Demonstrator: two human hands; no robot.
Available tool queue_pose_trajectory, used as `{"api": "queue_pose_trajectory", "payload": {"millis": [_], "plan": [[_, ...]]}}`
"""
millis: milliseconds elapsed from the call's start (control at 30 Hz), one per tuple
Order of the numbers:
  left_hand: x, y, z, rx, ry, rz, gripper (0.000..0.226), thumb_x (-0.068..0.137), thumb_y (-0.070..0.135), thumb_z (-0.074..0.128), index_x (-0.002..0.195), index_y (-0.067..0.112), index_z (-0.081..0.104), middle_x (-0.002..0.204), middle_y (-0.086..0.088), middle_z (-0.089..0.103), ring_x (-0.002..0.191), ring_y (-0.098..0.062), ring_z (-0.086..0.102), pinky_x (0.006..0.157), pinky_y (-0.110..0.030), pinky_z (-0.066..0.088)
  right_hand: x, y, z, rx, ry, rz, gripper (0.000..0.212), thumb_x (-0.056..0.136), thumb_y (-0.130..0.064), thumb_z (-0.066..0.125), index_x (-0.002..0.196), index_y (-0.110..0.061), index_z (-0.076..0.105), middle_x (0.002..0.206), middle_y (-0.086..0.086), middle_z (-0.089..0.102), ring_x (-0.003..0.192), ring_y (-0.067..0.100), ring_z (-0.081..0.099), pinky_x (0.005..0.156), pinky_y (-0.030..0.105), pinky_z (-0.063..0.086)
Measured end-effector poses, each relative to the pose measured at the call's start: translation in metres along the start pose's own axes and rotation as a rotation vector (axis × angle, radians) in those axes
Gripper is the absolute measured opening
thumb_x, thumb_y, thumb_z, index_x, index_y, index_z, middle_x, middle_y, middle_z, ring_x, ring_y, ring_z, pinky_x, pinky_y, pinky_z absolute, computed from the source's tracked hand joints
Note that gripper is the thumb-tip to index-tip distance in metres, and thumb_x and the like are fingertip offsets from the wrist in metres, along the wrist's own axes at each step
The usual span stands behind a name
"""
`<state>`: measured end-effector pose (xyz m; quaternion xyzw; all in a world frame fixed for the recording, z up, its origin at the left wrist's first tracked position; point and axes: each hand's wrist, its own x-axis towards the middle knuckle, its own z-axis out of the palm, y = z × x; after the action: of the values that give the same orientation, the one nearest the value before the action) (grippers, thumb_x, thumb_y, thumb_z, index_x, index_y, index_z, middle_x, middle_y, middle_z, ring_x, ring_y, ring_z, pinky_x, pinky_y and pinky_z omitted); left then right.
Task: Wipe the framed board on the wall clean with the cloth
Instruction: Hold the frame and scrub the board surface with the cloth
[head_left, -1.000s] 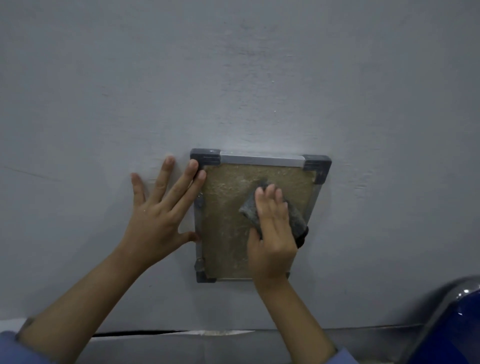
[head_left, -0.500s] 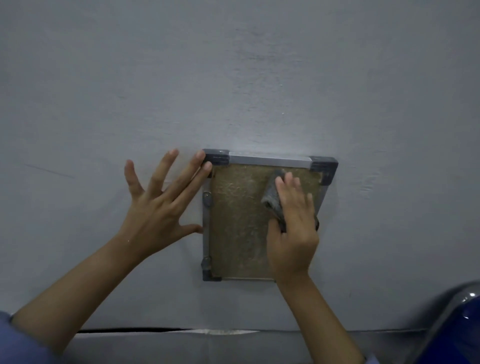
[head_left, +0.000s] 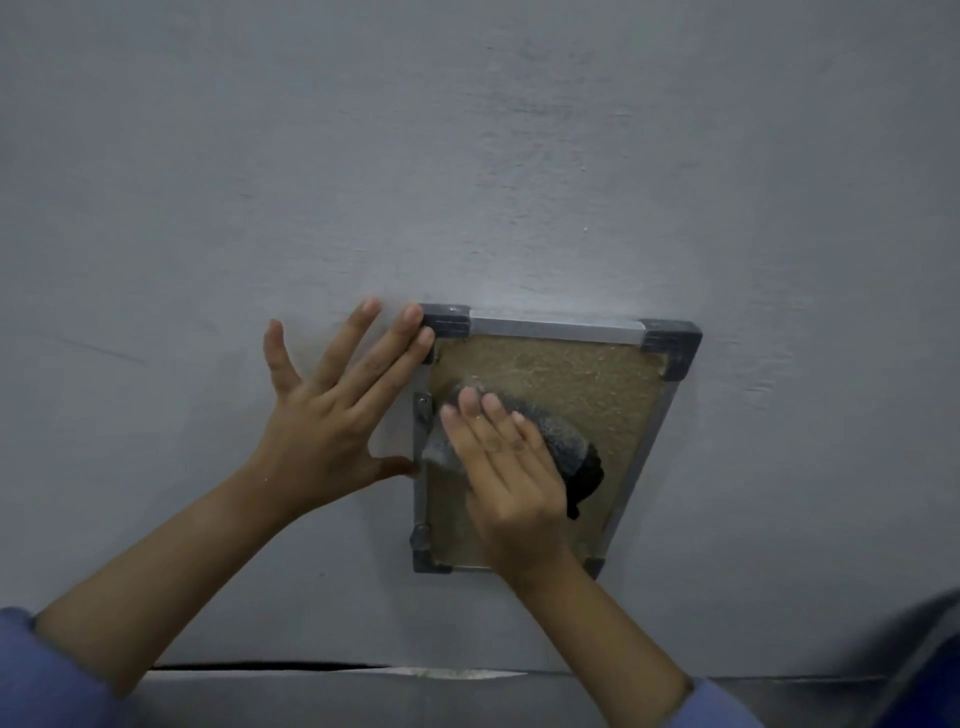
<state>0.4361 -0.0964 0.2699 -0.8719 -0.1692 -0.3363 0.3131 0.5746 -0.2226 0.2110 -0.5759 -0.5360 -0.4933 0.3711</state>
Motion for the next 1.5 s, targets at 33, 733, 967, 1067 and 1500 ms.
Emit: {"api": "queue_pose_trajectory", "payload": {"millis": [33,733,967,1067,1500], "plan": [[0.000,0.000,-0.001,-0.002,0.000,-0.001,0.123,0.060,0.072,0.065,0.153,0.017,0.007,0.161,0.000,0.000,0.147,-0.025,0.005,0.105,-0.063,-0.013,-0.007,0.001,-0.004,0.006,-0.059,-0.051,0.028,0.101,-0.008,0.043,0.118,-0.010,0.066,0.125,0.007,0.062,0.120,0.018,0.056,0.102,0.031,0.044],[0.001,0.003,0.003,-0.050,0.003,-0.025,0.136,0.050,0.068,0.076,0.153,0.018,0.002,0.161,0.002,-0.006,0.147,-0.022,0.003,0.104,-0.066,-0.008,0.016,0.003,-0.003,-0.030,0.077,-0.020,0.029,0.099,-0.003,0.043,0.109,-0.008,0.070,0.114,0.010,0.068,0.110,0.020,0.063,0.092,0.033,0.051],[-0.002,0.007,-0.005,-0.069,-0.007,-0.043,0.130,0.055,0.061,0.075,0.153,0.018,0.000,0.160,0.003,-0.008,0.147,-0.021,0.001,0.102,-0.068,-0.006,-0.016,-0.005,-0.019,0.094,-0.170,-0.101,0.034,0.098,-0.002,0.038,0.107,-0.005,0.071,0.113,0.010,0.068,0.109,0.021,0.064,0.088,0.034,0.055],[-0.003,0.008,-0.007,-0.076,-0.023,-0.049,0.137,0.049,0.060,0.080,0.152,0.017,0.000,0.160,0.003,-0.010,0.147,-0.020,0.000,0.101,-0.071,-0.001,-0.011,-0.007,-0.038,0.252,-0.142,0.097,0.040,0.089,0.006,0.035,0.113,-0.001,0.067,0.115,0.013,0.067,0.111,0.023,0.063,0.094,0.037,0.051],[-0.001,0.011,-0.004,-0.093,-0.033,-0.063,0.138,0.050,0.059,0.081,0.152,0.017,-0.002,0.159,0.005,-0.016,0.147,-0.019,-0.003,0.101,-0.072,0.003,0.014,0.027,-0.007,0.017,0.073,-0.235,0.022,0.094,-0.002,0.056,0.113,-0.007,0.068,0.116,0.010,0.067,0.112,0.021,0.062,0.098,0.034,0.047]]}}
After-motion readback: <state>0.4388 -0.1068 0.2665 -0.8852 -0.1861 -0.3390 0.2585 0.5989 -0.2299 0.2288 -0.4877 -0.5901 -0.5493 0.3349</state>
